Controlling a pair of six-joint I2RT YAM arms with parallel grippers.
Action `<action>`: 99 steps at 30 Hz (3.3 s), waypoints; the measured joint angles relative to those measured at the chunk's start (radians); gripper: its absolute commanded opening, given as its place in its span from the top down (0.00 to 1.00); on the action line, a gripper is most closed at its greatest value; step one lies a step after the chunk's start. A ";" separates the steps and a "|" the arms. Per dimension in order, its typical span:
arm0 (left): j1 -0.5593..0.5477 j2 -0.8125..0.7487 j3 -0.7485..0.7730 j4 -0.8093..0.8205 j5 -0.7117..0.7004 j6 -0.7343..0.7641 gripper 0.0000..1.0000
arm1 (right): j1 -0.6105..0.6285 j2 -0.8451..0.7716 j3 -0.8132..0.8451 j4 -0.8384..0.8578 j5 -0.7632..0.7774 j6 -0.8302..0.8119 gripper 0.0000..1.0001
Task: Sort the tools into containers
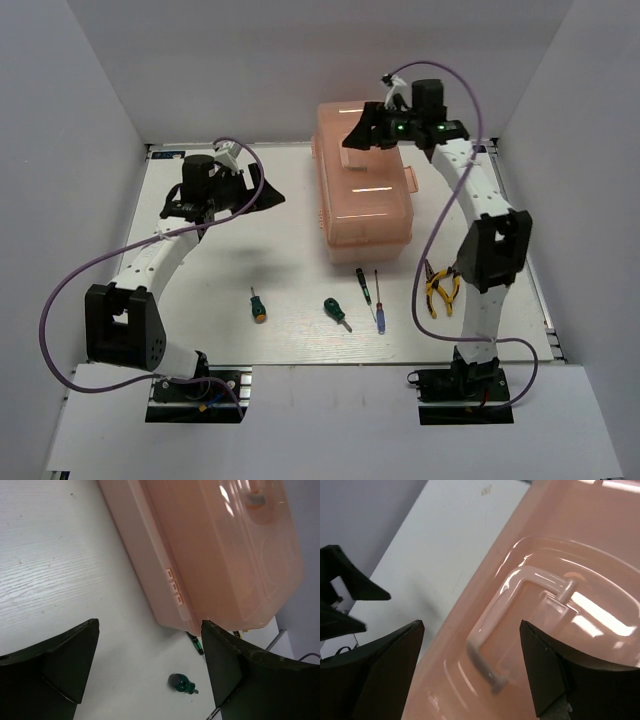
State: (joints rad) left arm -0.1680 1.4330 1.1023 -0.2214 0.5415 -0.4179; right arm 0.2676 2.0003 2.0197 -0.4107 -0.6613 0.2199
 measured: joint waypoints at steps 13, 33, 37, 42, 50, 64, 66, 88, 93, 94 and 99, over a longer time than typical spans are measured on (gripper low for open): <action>0.000 0.022 -0.013 0.105 0.069 -0.051 0.07 | 0.104 0.105 0.063 -0.003 0.281 0.084 0.29; -0.029 0.158 0.210 0.228 0.113 -0.080 0.10 | 0.143 0.030 -0.020 -0.073 0.322 0.176 0.38; -0.039 0.195 0.264 0.267 0.142 -0.097 0.21 | 0.125 0.036 -0.001 -0.084 0.268 0.219 0.40; -0.067 0.288 0.356 0.298 0.179 -0.124 0.25 | 0.111 0.039 0.026 -0.085 0.204 0.262 0.41; -0.109 0.492 0.561 0.302 0.190 -0.190 0.18 | 0.107 0.039 0.026 -0.080 0.133 0.297 0.43; -0.143 0.803 0.972 0.114 0.185 -0.279 0.19 | 0.095 0.039 0.026 -0.080 0.100 0.297 0.41; -0.156 0.806 0.981 0.103 0.200 -0.282 0.19 | 0.094 0.039 0.026 -0.080 0.095 0.297 0.39; -0.189 0.816 0.999 0.044 0.244 -0.316 0.31 | -0.131 -0.423 -0.433 -0.084 0.294 -0.002 0.68; -0.191 0.814 1.001 0.014 0.243 -0.312 0.33 | -0.201 -0.412 -0.444 -0.080 0.318 -0.050 0.46; -0.192 0.814 1.005 0.003 0.241 -0.309 0.35 | -0.213 -0.377 -0.433 -0.090 0.306 -0.054 0.42; -0.205 0.811 1.017 -0.039 0.229 -0.296 0.35 | -0.247 -0.102 -0.381 -0.112 0.227 -0.048 0.28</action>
State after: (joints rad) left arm -0.3733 2.2436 2.1189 -0.2604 0.7708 -0.7136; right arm 0.0204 1.8980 1.6382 -0.5224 -0.4347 0.1719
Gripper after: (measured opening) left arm 0.653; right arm 0.681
